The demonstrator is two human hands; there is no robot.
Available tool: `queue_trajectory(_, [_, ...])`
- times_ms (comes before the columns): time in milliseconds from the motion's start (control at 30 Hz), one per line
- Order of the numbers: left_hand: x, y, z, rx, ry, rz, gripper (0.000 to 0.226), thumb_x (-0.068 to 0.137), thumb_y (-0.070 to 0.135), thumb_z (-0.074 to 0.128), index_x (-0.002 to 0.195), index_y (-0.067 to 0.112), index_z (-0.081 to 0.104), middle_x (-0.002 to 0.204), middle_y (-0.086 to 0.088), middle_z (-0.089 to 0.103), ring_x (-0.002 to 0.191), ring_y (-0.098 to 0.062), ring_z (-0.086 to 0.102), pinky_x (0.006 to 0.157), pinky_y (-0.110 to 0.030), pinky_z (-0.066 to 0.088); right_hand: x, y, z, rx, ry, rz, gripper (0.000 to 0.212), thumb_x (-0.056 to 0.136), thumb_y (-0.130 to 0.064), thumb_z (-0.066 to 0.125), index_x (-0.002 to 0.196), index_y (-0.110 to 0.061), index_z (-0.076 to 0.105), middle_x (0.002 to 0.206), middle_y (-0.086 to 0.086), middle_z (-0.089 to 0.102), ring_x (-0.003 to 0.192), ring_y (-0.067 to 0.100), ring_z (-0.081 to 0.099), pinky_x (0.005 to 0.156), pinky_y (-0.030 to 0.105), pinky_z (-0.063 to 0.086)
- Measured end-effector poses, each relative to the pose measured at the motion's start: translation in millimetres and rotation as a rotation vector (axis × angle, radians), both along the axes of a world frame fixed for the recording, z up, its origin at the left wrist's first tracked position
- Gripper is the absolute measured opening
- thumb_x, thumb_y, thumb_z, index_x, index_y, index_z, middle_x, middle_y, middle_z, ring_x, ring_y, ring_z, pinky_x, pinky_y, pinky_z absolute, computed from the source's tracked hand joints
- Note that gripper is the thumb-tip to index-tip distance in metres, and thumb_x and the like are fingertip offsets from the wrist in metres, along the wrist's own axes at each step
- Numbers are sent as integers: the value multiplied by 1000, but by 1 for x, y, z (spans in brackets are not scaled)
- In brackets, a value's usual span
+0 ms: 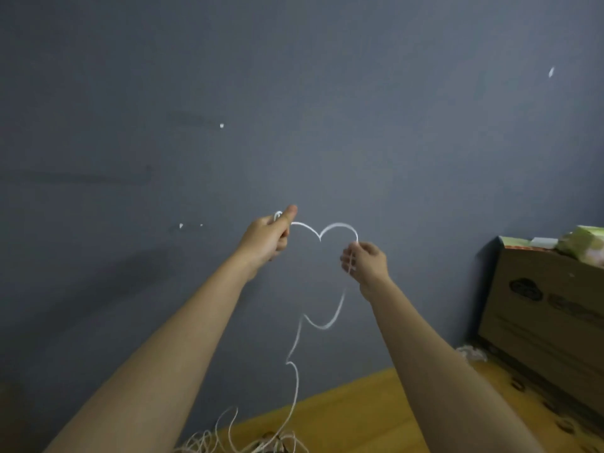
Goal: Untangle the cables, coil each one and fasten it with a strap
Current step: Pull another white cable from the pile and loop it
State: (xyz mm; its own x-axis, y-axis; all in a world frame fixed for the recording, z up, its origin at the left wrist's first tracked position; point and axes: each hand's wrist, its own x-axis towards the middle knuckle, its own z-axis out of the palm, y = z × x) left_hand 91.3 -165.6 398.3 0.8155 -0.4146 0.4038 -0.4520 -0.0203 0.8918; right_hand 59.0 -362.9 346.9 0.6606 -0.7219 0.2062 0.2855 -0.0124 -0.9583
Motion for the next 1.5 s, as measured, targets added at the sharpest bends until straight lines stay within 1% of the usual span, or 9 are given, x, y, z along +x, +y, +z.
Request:
queue_trajectory(133, [-7, 13, -51, 40, 176, -171, 48, 96, 48, 45, 60, 20, 32, 42, 5, 21, 38, -11, 14, 41, -21, 13, -17, -11, -97, -716, 367, -211, 20, 96, -11, 49, 88, -4, 66, 75, 18, 60, 66, 32, 53, 60, 38, 42])
queue_trajectory(200, [-14, 14, -70, 34, 261, -236, 48, 96, 51, 41, 61, 20, 32, 41, 6, 19, 35, -10, 13, 38, -21, 14, -33, 0, -140, -1272, 375, -252, 24, 89, -18, 47, 83, -9, 69, 72, 12, 60, 69, 35, 56, 58, 37, 41])
queue_trajectory(300, [-26, 10, -93, -44, 363, -270, 48, 98, 52, 32, 64, 19, 31, 41, 8, 18, 33, -7, 13, 38, -19, 15, -60, 31, -187, -1597, 286, -15, 31, 88, -47, 44, 78, -26, 65, 76, -6, 57, 76, 21, 49, 67, 34, 30])
queue_trajectory(500, [-22, 7, -148, 18, 309, -10, 49, 99, 53, 32, 62, 22, 26, 45, 9, 23, 40, -10, 20, 46, -24, 21, -108, 84, -215, -1304, 90, 323, 49, 103, -47, 23, 87, -19, 60, 89, -9, 53, 88, 12, 45, 79, 38, 36])
queue_trajectory(667, [-20, 25, -196, 147, 276, 108, 46, 101, 44, 37, 63, 21, 26, 42, 11, 27, 35, -3, 21, 40, -18, 20, -126, 75, -174, -611, -119, -7, 42, 101, -36, 34, 81, -14, 64, 68, -15, 53, 68, -5, 51, 64, 9, 36])
queue_trajectory(867, [-39, 49, -211, 320, 244, -190, 49, 87, 60, 33, 69, 15, 41, 51, 7, 29, 42, -7, 23, 43, -18, 23, -105, 23, -154, -464, 35, -372, 13, 102, -26, 44, 98, -20, 56, 61, -5, 44, 53, 7, 39, 55, 31, 33])
queue_trajectory(1133, [-57, 50, -195, -125, 480, -695, 37, 87, 52, 51, 65, 22, 51, 46, 10, 30, 38, -3, 20, 41, -21, 12, -81, 49, -240, -1062, 677, -66, 29, 100, -36, 46, 111, -20, 67, 102, 9, 62, 87, 35, 62, 62, 30, 34])
queue_trajectory(1267, [-51, 39, -199, -217, 409, -465, 27, 103, 29, 33, 80, 15, 38, 56, 8, 41, 46, -7, 30, 49, -19, 26, -103, 88, -285, -1277, 478, 273, 30, 100, -27, 42, 120, -15, 61, 101, 12, 62, 89, 35, 61, 65, 37, 45])
queue_trajectory(1500, [-38, 27, -247, 417, 50, -109, 31, 103, 36, 30, 90, 12, 43, 68, 0, 49, 56, -8, 48, 69, -31, 43, -125, 112, -278, -1407, 14, 311, 20, 96, -24, 49, 113, -16, 57, 83, 2, 65, 71, 19, 58, 53, 28, 44])
